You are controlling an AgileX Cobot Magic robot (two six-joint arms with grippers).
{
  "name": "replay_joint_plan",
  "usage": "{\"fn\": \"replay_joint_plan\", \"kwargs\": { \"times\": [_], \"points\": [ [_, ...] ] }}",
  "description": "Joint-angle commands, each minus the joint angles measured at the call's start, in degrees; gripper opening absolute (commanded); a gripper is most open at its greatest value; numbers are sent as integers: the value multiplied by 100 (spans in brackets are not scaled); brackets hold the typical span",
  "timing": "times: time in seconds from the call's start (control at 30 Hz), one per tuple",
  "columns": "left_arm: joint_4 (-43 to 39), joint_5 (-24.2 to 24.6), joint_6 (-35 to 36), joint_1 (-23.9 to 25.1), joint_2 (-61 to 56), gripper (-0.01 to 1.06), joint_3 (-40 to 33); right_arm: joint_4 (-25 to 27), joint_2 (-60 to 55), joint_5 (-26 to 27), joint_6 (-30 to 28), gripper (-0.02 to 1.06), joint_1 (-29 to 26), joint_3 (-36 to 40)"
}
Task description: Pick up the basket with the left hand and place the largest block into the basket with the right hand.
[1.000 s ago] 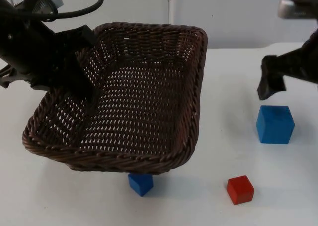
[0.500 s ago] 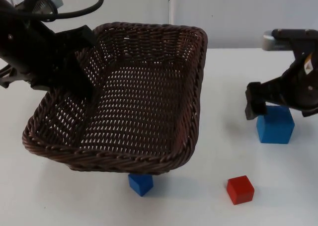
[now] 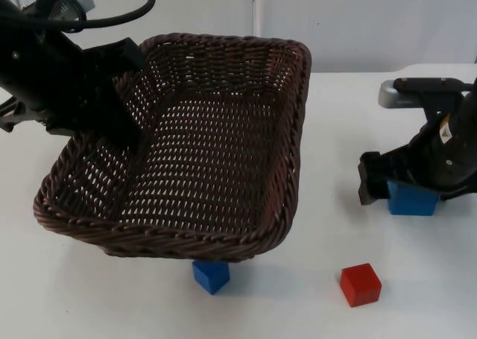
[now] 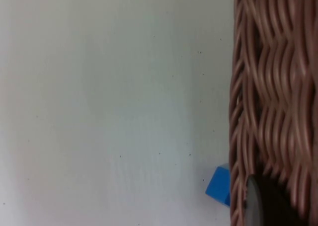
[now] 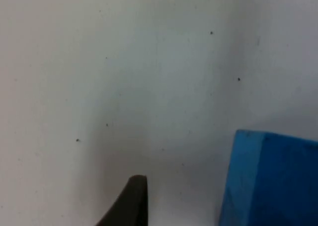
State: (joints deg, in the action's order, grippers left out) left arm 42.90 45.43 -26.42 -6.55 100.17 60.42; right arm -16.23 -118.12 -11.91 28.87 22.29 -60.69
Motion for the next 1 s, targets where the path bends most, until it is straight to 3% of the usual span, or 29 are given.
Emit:
{"fn": "replay_joint_plan", "kwargs": {
  "times": [0.0, 0.2, 0.4, 0.5, 0.6, 0.63, 0.77, 0.97],
  "points": [
    [105, 19, 10, -2, -91, 0, -16, -36, 1, 75, 19, 99, 18, -24],
    [105, -28, 10, -2, -91, 0, -16, -36, 1, 15, 19, 98, 18, -24],
    [105, -32, 10, -2, -91, 0, -16, -184, 1, -219, 19, 86, 18, -24],
    [105, -32, 10, -2, -91, 0, -16, -195, 1, -267, 19, 67, 18, -24],
    [105, -32, 10, -2, -91, 0, -16, -195, 87, -340, 19, 39, 18, -24],
    [105, -32, 10, -2, -91, 0, -16, -195, 87, -340, 19, 39, 18, -24],
    [105, -32, 10, -2, -91, 0, -16, -195, 540, -690, -349, 0, 18, -24],
    [105, -32, 10, -2, -91, 0, -16, -184, 1282, -1100, -628, 0, 18, -24]
  ]
}}
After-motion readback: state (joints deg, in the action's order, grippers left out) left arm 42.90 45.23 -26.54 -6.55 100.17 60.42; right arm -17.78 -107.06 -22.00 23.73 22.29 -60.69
